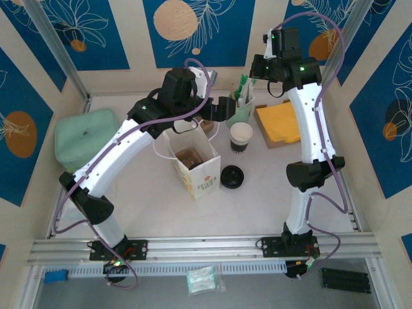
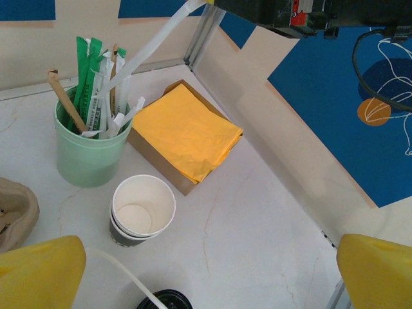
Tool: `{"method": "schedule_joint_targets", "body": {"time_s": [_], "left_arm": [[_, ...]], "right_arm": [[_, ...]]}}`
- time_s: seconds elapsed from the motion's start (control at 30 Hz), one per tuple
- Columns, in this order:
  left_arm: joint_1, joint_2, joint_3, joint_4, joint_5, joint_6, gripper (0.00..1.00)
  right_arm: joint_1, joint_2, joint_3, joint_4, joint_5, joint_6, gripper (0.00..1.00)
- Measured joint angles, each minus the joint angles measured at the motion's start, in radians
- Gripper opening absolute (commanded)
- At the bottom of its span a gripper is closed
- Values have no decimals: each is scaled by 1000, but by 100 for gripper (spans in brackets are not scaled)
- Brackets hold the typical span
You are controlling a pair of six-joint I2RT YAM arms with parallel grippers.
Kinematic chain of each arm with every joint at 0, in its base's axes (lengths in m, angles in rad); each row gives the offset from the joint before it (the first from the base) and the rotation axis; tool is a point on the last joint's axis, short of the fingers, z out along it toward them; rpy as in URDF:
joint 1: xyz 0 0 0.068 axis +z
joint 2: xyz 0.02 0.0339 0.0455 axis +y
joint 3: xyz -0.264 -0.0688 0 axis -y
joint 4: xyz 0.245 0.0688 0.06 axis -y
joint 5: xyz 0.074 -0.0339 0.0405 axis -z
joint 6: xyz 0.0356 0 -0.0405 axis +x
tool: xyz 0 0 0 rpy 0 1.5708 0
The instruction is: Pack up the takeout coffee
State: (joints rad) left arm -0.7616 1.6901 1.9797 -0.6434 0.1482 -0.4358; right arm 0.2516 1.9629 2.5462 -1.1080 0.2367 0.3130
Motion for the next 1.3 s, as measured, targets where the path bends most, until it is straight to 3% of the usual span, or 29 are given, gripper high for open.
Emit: {"method": "schedule_joint_targets", "body": {"time_s": [0.23, 0.73, 1.3], "left_arm": [[0, 0, 0, 0, -2, 0, 99], [0, -7, -3, -12, -59, 5, 99], [0, -225, -224, -14, -210, 19, 99]], "right_arm": [[0, -38, -6, 3, 0, 0, 0], [28, -289, -108, 54, -40, 12, 0], [256, -404, -143, 65, -83, 31, 0]]}}
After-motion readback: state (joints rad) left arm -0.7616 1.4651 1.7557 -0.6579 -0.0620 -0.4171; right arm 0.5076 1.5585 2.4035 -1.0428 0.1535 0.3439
